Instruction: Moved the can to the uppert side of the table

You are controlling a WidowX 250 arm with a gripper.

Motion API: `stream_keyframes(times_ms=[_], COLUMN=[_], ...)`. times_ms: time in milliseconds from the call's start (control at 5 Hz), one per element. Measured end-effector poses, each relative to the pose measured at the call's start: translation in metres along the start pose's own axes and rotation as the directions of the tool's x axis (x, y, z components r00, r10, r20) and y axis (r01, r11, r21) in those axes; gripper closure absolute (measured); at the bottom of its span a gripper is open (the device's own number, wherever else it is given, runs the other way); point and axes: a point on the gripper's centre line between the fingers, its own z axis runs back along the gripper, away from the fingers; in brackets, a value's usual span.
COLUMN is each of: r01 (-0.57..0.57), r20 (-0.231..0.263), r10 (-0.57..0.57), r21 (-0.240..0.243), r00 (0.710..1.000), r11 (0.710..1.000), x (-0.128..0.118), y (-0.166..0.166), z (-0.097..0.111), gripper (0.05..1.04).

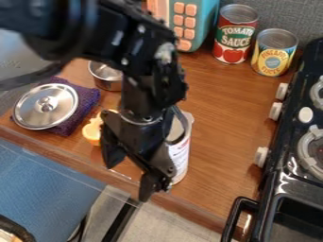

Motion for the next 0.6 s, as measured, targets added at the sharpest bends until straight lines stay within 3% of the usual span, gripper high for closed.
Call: stream_keyframes(times_ms=[400, 600], r01=[-0.103, -0.153], r20=[-0.026, -0.014], r10=[0.103, 0.153], r21=[0.001, -0.029], r00=[0.994, 0.988], r11=[0.995, 0.988], x=[0.037, 0.052], y=[0.015, 0.017], z=[-0.018, -0.019], gripper=[0.082, 0.082])
